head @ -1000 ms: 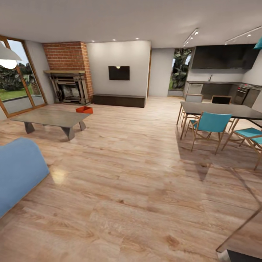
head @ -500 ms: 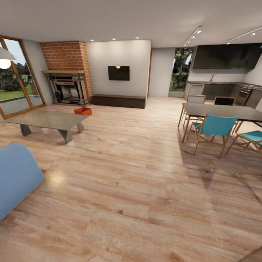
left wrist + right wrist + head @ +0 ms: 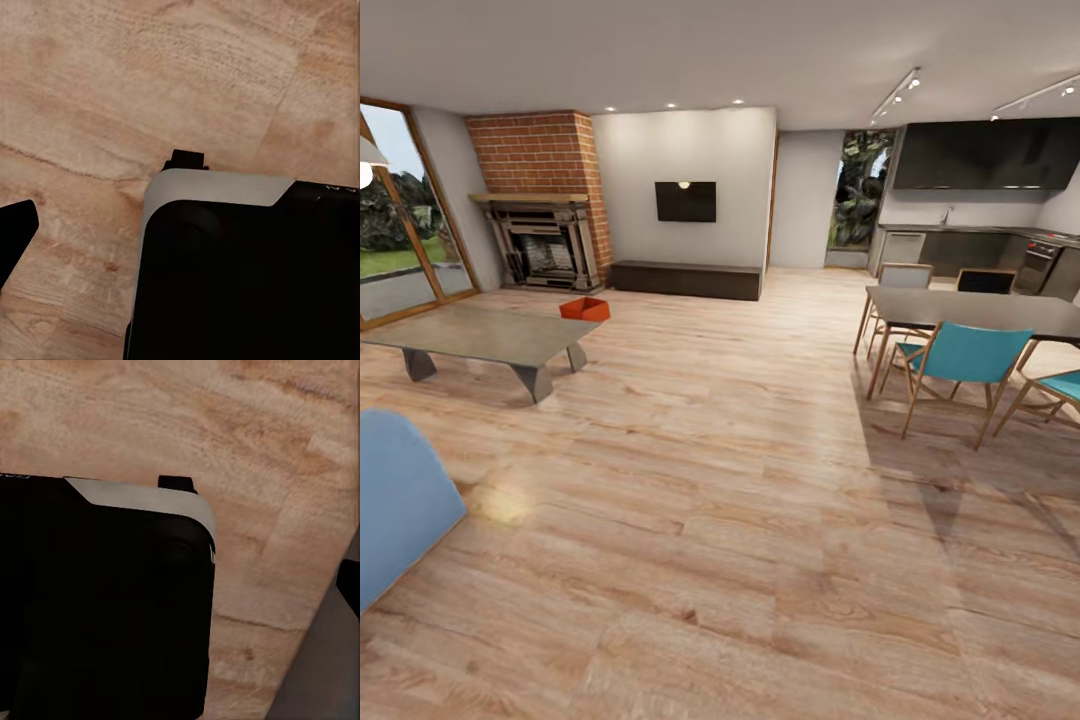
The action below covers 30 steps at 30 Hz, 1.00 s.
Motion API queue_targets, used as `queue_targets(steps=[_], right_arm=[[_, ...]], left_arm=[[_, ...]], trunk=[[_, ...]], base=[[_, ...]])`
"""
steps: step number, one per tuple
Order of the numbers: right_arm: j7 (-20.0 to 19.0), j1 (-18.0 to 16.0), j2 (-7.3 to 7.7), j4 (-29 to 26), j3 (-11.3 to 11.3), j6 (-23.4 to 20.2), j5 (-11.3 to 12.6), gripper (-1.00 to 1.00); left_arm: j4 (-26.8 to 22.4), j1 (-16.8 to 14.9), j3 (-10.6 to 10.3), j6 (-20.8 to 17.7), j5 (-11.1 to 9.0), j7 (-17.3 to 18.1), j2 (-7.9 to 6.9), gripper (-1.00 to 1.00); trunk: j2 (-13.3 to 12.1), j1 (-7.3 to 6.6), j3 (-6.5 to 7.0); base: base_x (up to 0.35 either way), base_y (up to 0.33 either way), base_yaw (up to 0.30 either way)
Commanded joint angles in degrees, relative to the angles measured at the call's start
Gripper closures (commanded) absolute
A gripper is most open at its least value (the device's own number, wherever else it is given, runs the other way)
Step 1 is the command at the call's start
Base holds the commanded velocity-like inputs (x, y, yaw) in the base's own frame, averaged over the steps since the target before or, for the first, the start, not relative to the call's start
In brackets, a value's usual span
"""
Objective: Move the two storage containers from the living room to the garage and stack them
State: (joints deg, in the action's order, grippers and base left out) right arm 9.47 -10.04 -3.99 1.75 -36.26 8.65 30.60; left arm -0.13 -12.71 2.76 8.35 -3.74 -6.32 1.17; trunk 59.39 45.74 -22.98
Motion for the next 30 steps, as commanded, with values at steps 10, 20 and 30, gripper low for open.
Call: queue_targets(steps=[10,20,30], right_arm=[[0.02,-0.05,-0.05,0.18,-0.48,0.31,0.51,-1.00],[0.02,-0.06,-0.05,0.18,-0.48,0.28,0.52,-1.00],[0.02,-0.05,-0.05,0.18,-0.48,0.31,0.52,-1.00]], left_arm=[[0.05,-0.04,0.23,0.17,-0.43,0.00,-0.11,-1.00],[0.04,-0.04,0.23,0.18,-2.24,0.12,-0.05,-1.00],[0.04,-0.04,0.23,0.18,-2.32,0.09,-0.10,-1.00]], trunk=[[0.03,0.03,-0.06],[0.03,0.03,-0.06],[0.03,0.03,-0.06]], base=[[0.323,0.000,0.000],[0.323,0.000,0.000],[0.323,0.000,0.000]])
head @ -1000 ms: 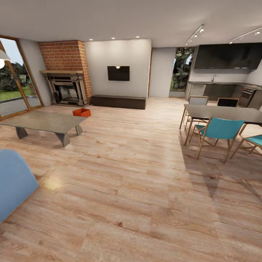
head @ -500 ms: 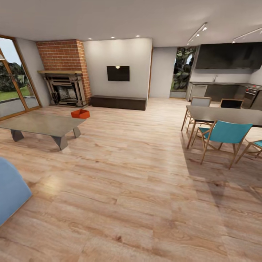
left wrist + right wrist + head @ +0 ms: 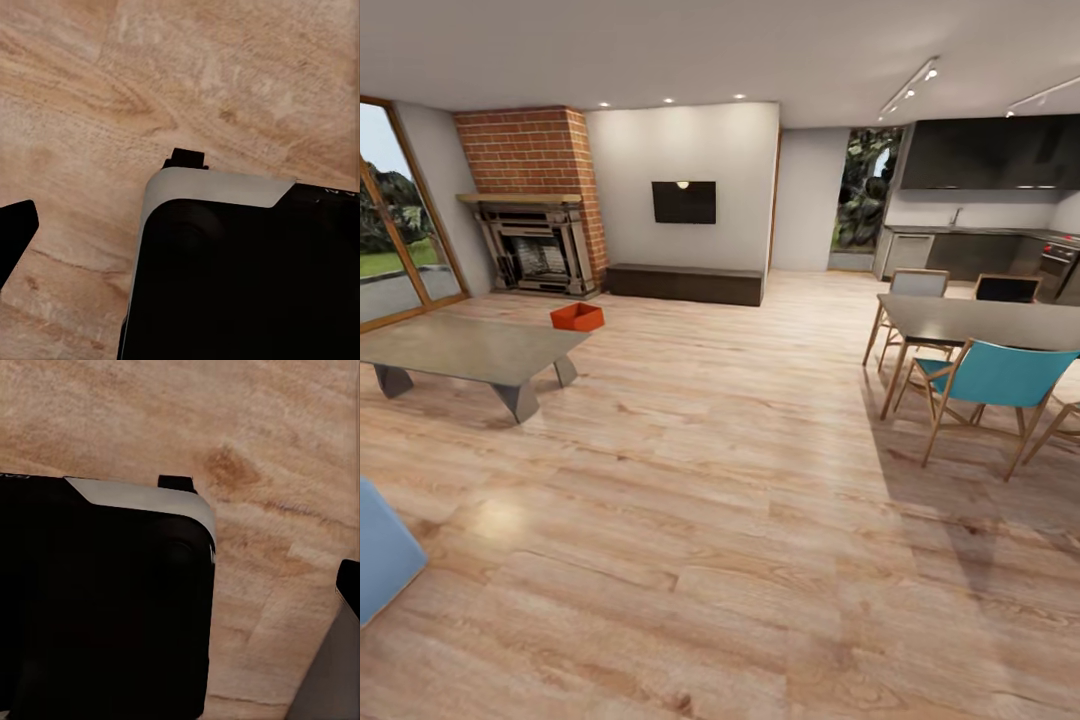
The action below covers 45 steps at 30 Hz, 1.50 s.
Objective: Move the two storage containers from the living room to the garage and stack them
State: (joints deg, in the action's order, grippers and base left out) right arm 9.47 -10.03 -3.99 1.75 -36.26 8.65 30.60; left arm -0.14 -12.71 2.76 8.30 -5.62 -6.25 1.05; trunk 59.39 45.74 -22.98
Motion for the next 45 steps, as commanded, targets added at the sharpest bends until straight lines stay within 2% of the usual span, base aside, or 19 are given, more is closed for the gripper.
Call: queue_targets(steps=[1,45], right_arm=[[0.02,-0.07,-0.05,0.18,-0.48,0.31,0.52,-1.00],[0.02,-0.07,-0.05,0.18,-0.48,0.25,0.52,-1.00]], left_arm=[[0.05,-0.04,0.22,0.23,-0.44,0.01,0.01,-1.00],[0.05,-0.04,0.22,0.23,-0.44,0.10,0.08,-1.00]], trunk=[[0.03,0.03,-0.06],[0.03,0.03,-0.06]], base=[[0.323,0.000,0.000],[0.323,0.000,0.000]])
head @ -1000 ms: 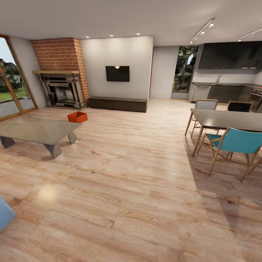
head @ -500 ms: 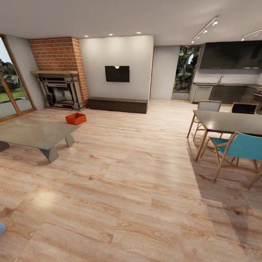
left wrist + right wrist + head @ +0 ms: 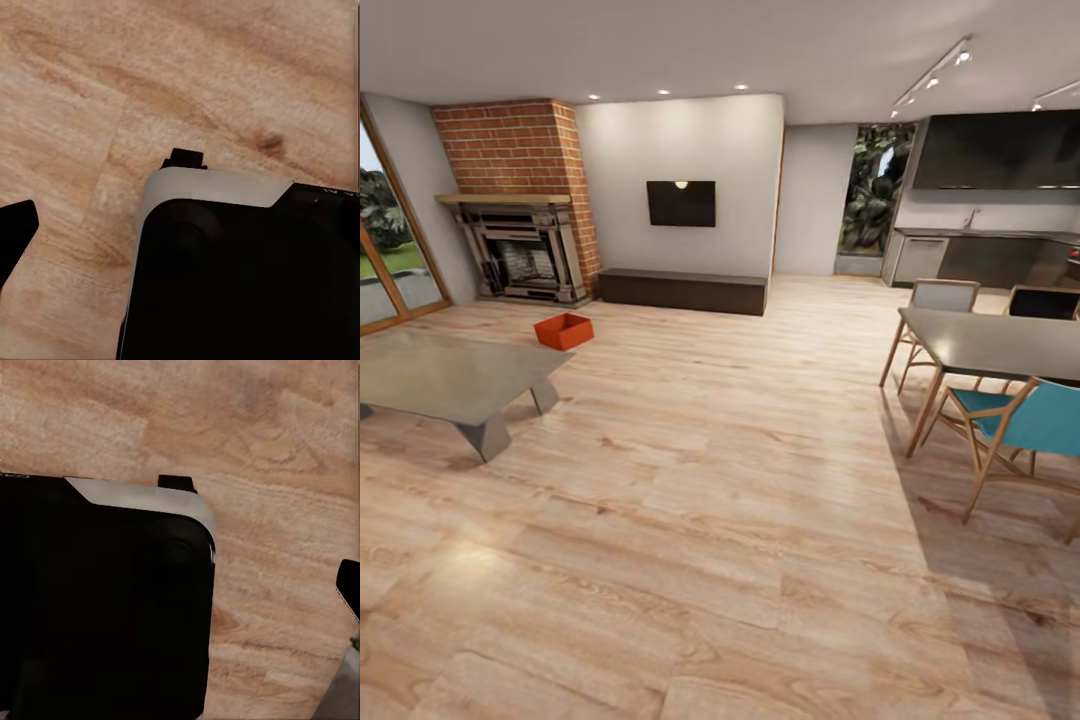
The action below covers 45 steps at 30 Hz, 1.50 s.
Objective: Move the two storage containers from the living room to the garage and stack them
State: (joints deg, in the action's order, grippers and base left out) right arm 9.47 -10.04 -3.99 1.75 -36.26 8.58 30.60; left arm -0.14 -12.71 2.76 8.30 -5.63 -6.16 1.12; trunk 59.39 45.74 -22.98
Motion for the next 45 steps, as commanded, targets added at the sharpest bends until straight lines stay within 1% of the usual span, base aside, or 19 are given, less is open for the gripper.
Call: queue_targets(steps=[1,40,45], right_arm=[[0.02,-0.06,-0.05,0.18,-0.48,0.30,0.52,-1.00],[0.02,-0.05,-0.05,0.18,-0.48,0.29,0.41,-1.00],[0.02,-0.06,-0.05,0.18,-0.48,0.29,0.35,-1.00]], left_arm=[[0.05,-0.04,0.22,0.23,-0.44,0.01,0.00,-1.00],[0.08,-0.04,0.22,0.23,-0.44,0.01,-0.07,-1.00],[0.06,-0.04,0.22,0.23,-0.44,0.01,-0.07,-1.00]], trunk=[[0.03,0.03,-0.06],[0.03,0.03,-0.06],[0.03,0.03,-0.06]], base=[[0.323,0.000,0.000],[0.323,0.000,0.000],[0.323,0.000,0.140]])
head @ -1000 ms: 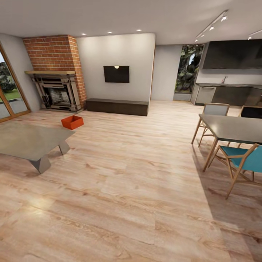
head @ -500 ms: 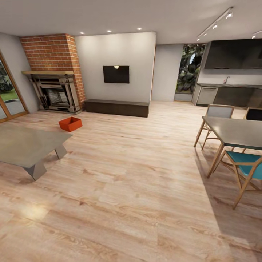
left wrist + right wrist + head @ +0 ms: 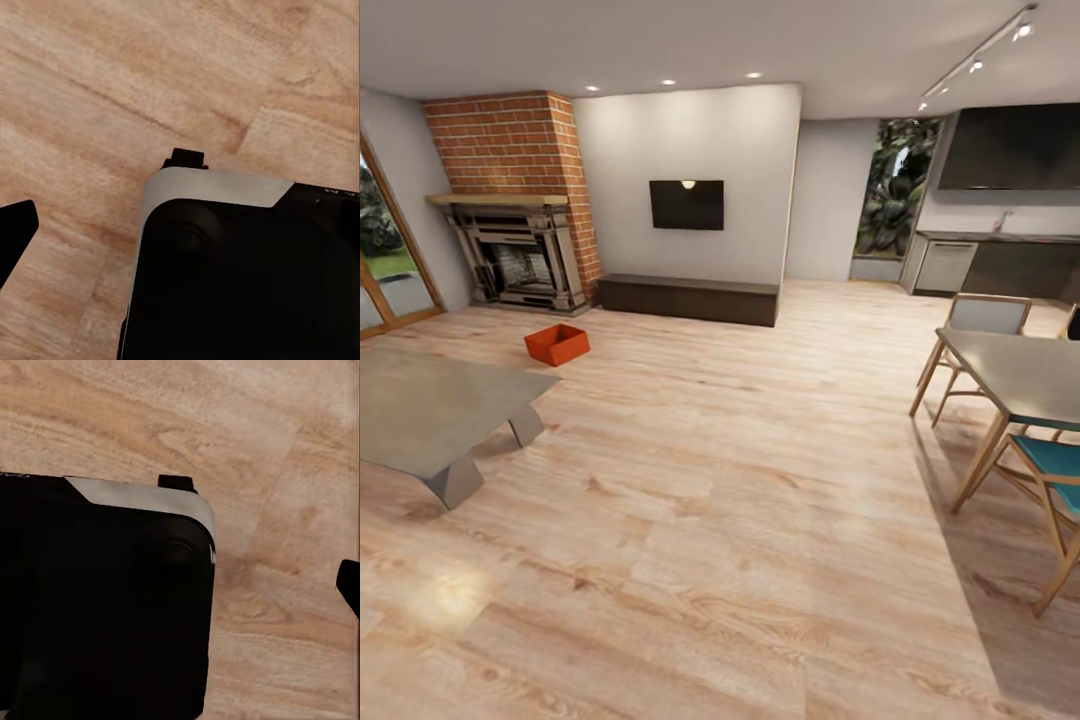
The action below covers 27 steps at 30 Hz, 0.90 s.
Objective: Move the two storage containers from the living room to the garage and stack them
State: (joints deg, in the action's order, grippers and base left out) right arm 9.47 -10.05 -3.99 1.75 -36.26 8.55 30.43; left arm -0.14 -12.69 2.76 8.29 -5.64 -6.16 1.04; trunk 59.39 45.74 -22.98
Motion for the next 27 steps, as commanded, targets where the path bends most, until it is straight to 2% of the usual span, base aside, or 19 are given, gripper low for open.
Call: queue_targets(steps=[1,6,27], right_arm=[[0.02,-0.06,-0.05,0.18,-0.48,0.33,0.52,-1.00],[0.02,-0.05,-0.05,0.18,-0.48,0.33,0.54,-1.00],[0.02,-0.06,-0.05,0.18,-0.48,0.33,0.60,-1.00]], left_arm=[[0.08,-0.05,0.23,0.23,-0.42,0.01,0.02,-1.00],[0.06,-0.05,0.23,0.23,-0.42,0.01,0.02,-1.00],[0.07,-0.05,0.23,0.23,-0.42,0.01,0.03,-1.00]], trunk=[[0.03,0.04,-0.06],[0.03,0.04,-0.06],[0.03,0.04,-0.06]], base=[[0.323,0.000,0.234],[0.323,0.000,0.124],[0.323,0.000,0.004]])
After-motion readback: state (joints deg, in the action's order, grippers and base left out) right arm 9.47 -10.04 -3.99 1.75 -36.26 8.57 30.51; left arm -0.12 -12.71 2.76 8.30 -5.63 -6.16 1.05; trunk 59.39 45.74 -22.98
